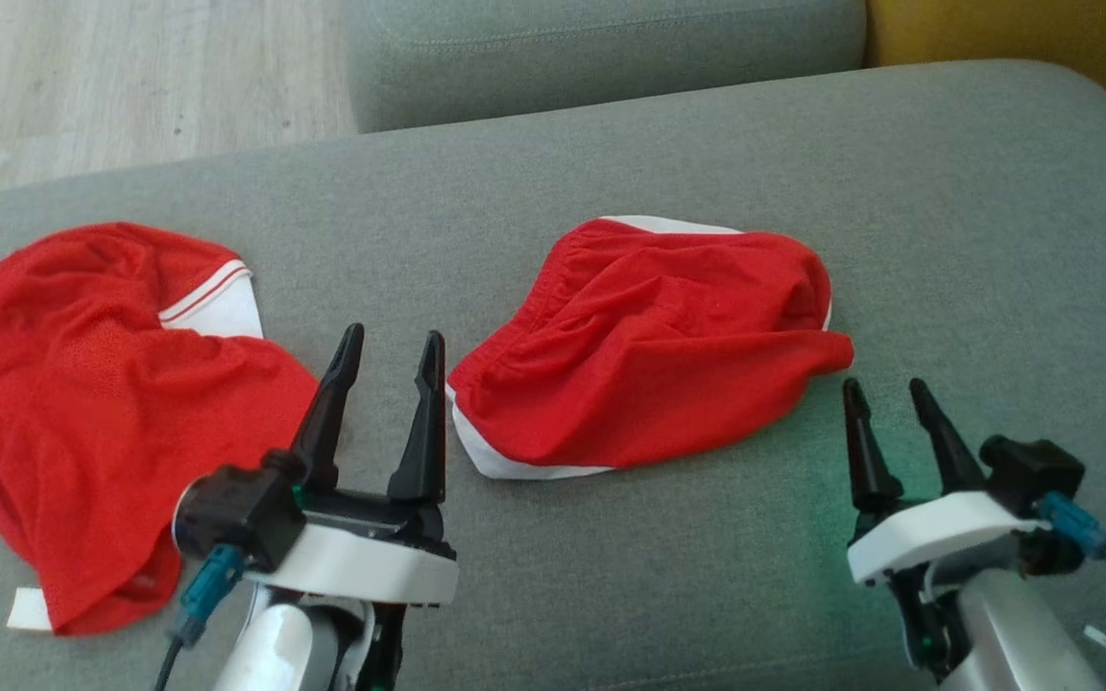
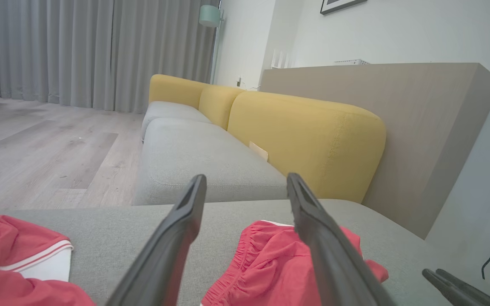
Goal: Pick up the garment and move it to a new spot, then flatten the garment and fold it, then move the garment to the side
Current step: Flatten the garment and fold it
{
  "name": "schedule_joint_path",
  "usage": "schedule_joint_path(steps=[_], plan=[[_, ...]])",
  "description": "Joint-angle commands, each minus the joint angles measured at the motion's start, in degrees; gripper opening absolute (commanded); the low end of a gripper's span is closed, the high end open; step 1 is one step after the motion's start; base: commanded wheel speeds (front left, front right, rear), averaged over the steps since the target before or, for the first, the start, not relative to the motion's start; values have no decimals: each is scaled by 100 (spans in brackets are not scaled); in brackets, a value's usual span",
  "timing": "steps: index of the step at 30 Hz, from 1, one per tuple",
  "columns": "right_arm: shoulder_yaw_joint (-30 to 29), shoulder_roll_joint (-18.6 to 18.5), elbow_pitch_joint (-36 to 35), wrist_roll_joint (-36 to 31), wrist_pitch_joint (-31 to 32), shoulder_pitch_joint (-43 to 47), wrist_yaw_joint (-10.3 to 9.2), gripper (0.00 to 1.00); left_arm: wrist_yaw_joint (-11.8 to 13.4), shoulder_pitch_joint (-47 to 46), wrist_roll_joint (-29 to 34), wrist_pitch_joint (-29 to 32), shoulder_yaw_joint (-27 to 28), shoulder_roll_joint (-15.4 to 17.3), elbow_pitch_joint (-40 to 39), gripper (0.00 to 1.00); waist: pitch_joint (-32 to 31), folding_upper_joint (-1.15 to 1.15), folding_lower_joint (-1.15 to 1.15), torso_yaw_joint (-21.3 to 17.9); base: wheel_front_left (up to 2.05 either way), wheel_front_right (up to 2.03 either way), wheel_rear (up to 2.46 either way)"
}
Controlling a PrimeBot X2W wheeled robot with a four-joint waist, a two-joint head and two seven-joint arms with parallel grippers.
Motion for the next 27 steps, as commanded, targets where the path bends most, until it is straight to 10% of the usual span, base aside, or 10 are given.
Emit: schedule_joint_path(steps=[1, 12, 26, 27], plan=[[76, 31, -276, -67, 8, -273, -4, 100, -35, -175, 58, -29, 147, 4, -197, 100, 29, 0, 0, 19, 0, 0, 0], [-755, -8, -907, -808, 1022, -938, -4, 100, -83, -391, 75, -29, 23, 4, -153, 100, 514, 0, 0, 572, 0, 0, 0], [-432, -739, 842, -409, 3468, -2190, -4, 100, -66, -591, -6, -29, -152, 4, -79, 100, 877, 0, 0, 1219, 0, 0, 0], [-357, -795, 919, -386, 3508, -2228, -4, 84, -63, -591, -8, -29, -159, 4, -77, 100, 879, 0, 0, 1235, 0, 0, 0]])
